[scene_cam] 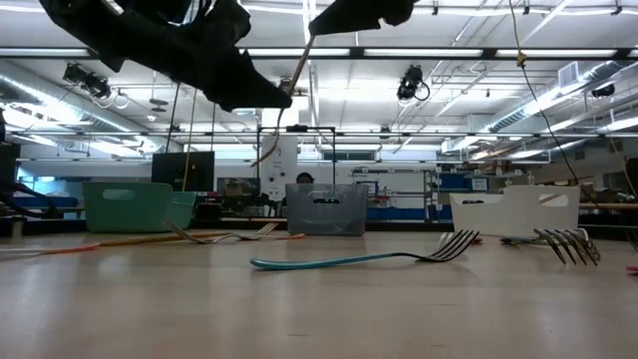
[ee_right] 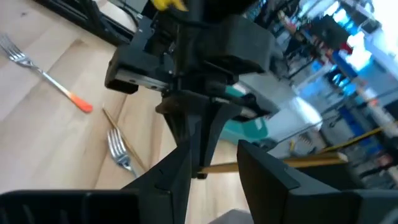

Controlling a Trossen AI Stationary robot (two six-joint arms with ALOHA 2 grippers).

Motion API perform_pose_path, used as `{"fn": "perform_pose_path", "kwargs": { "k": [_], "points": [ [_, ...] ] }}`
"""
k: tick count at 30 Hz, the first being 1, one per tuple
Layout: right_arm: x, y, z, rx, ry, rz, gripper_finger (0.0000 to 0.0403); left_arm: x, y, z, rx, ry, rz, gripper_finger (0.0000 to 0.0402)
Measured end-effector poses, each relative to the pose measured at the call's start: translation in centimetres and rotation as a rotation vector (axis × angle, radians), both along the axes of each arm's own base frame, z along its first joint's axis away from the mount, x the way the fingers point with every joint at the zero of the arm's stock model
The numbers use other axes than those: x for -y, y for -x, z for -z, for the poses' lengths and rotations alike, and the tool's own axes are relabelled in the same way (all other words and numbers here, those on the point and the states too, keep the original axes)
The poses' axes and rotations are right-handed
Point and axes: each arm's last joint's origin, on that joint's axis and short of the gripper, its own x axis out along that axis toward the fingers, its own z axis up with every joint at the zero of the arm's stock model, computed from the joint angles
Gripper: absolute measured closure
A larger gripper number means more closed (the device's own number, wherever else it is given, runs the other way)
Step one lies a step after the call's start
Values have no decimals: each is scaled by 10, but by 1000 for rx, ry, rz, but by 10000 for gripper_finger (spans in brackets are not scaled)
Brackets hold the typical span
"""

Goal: Sort silverware by color (type)
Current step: Put the bottom left gold fork into the white bin

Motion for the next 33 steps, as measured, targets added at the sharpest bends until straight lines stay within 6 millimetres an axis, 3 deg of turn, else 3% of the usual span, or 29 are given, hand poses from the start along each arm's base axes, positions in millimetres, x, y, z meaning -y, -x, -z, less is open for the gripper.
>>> {"fn": "perform_pose_path", "kwargs": {
  "k": [5, 15, 27, 33],
  "points": [
    [0, 2, 4, -21, -76, 27, 266, -4, 3, 6, -152, -144, -80, 376],
    [10, 1, 7, -29, -199, 41, 266, -5, -13, -17, -327, -169, -113, 376],
    [12, 2, 6, -43, -202, 106, 266, -3, -33, 0, -500, -133, -119, 376],
    [15, 1, 3, -58, -176, 112, 266, 1, -39, 3, -492, -72, -69, 376]
  ]
}}
